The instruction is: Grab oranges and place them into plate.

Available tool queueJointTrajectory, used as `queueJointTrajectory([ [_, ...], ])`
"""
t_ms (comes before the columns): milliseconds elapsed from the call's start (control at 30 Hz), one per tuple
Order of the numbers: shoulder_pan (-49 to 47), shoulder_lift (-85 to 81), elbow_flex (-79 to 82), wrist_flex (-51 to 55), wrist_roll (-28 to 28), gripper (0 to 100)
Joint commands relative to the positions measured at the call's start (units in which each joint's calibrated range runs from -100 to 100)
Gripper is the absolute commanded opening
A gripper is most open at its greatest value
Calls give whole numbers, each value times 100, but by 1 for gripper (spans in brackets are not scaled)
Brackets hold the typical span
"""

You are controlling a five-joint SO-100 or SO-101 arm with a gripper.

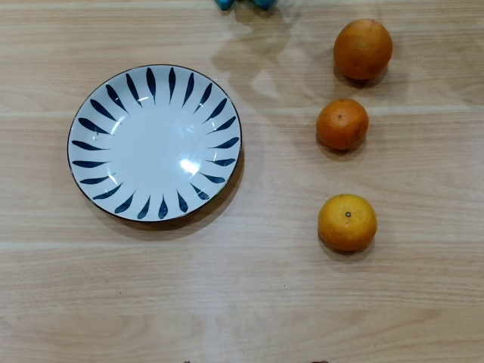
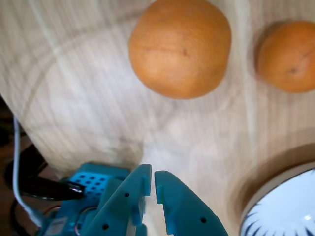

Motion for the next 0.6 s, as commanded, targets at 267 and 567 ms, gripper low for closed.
queueJointTrajectory([
  [267,-111,1141,-1335,95,-1096,2],
  [567,-79,1911,-2132,43,-2821,4],
])
